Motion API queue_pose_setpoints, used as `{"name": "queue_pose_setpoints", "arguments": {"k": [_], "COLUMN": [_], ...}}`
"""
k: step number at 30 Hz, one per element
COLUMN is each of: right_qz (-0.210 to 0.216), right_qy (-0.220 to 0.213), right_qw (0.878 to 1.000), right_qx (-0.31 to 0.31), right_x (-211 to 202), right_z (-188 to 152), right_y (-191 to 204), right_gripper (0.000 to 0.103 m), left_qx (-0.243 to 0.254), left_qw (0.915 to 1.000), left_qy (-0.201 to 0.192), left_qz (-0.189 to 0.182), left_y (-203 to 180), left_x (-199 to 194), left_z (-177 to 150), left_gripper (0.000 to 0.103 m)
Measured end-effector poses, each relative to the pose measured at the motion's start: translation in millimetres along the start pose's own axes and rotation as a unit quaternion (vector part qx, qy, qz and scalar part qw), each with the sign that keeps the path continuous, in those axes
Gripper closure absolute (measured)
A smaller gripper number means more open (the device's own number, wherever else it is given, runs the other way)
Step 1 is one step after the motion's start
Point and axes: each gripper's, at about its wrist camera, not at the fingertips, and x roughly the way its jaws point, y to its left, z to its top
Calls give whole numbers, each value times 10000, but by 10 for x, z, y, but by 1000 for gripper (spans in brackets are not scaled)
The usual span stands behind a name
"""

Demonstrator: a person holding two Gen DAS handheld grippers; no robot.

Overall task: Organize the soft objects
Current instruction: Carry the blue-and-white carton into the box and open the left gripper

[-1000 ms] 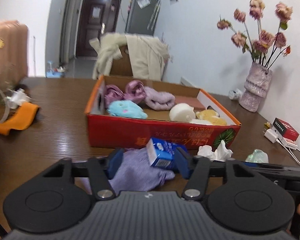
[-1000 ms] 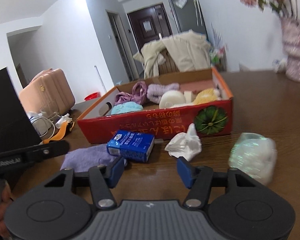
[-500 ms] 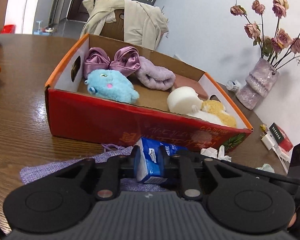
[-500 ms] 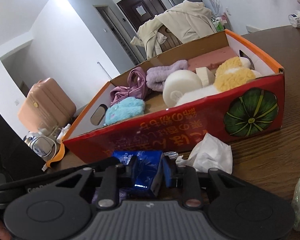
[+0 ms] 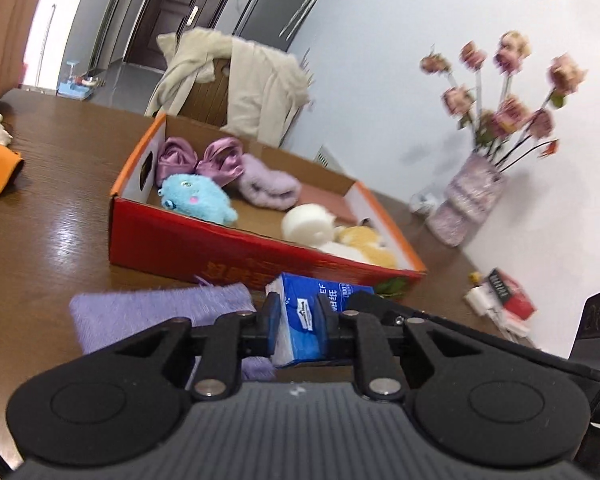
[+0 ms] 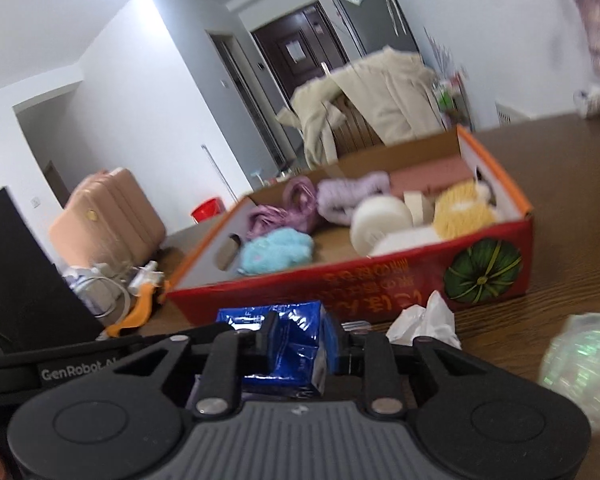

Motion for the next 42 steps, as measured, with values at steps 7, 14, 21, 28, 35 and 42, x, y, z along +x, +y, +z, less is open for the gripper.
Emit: {"name": "queue_pose_setpoints", "arguments": {"k": [7,14,21,28,35,42], "right_qz": [-33,-33,-63,-121,-240,-517], "right_qy": [-461,-573,-608,-637,-74,717], "right_qw": [9979,9969,9958,9949,9979,9955], "right_qx": [-444,-538,-686,-779,-589,-335], "right_x": [-734,-1058,-1006,-627,313,1373], "right_z": [-110,-196,-118,508,1351,1600], "right_y": [408,541,610,579,307,-115], "right_gripper": [80,80,80,80,80,79], "left_qx": [28,73,52,16,-231,-370], "left_qw": [9988,9978,9977,9984,9997,9970], "left_qy": [-439,-592,-620,-464,13,615], "left_qz": [-222,-293,-283,-318,-106,286], "left_y": [-227,-305,-278,-217,100,436], "left_x": [-618,-865,-802,-266,738,1699], "left_z": [-193,-248,-88,720,1450,1506], "left_gripper": [85,85,85,85,85,85]}}
